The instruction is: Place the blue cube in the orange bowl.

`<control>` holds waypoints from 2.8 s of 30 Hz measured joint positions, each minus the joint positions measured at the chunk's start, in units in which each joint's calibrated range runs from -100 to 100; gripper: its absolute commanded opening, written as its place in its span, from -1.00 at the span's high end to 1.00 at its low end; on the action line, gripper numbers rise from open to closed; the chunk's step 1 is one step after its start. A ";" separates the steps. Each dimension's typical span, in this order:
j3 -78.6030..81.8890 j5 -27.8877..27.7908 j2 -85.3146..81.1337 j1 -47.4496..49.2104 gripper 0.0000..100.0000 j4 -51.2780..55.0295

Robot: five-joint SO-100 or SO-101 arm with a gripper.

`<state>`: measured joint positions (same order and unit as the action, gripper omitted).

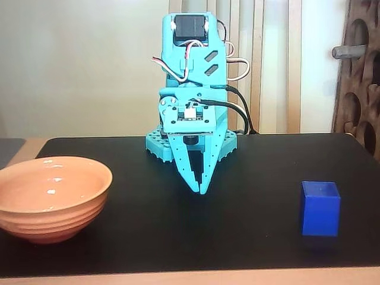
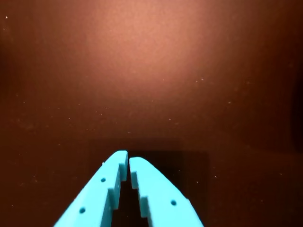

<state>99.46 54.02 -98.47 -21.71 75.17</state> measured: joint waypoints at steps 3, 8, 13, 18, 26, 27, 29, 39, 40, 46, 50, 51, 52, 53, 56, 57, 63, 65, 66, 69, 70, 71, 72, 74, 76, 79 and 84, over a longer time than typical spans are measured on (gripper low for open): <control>0.00 0.00 0.00 0.00 0.99 0.00; 0.00 0.00 0.00 0.00 0.99 0.00; 0.00 0.00 0.00 0.00 0.99 0.00; 0.00 0.00 0.00 0.00 0.99 0.00; 0.00 0.00 0.00 0.00 0.99 0.00; 0.00 0.00 0.00 0.00 0.99 0.00; 0.00 0.00 0.00 0.00 0.99 0.00; 0.00 0.00 0.00 0.00 0.94 0.00; 0.00 0.00 0.00 0.00 0.89 0.00; 0.00 0.00 0.00 0.00 0.61 0.00; 0.00 0.00 0.00 0.00 0.41 0.00; 0.00 0.00 0.00 0.00 0.34 0.00; 0.00 0.00 0.00 0.00 0.31 0.00; 0.00 0.00 0.00 0.00 0.29 0.00; 0.00 0.00 0.00 0.00 0.25 0.00; 0.00 0.00 0.00 0.00 0.23 0.00; 0.00 0.00 0.00 0.00 0.17 0.00; 0.00 0.00 0.00 0.00 0.17 0.00; 0.00 0.00 0.00 0.00 0.17 0.00; 0.00 0.00 0.00 0.00 0.17 0.00; 0.00 0.00 0.00 0.00 0.17 0.00; 0.00 0.00 0.00 0.00 0.17 0.00; 0.00 0.00 0.00 0.00 0.17 0.00; 0.00 0.00 0.00 0.00 0.17 0.00; 0.00 0.00 0.00 0.00 0.17 0.00; 0.00 0.00 0.00 0.00 0.17 0.00; 0.00 0.00 0.00 0.00 0.17 0.00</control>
<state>99.46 54.02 -98.47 -21.71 75.17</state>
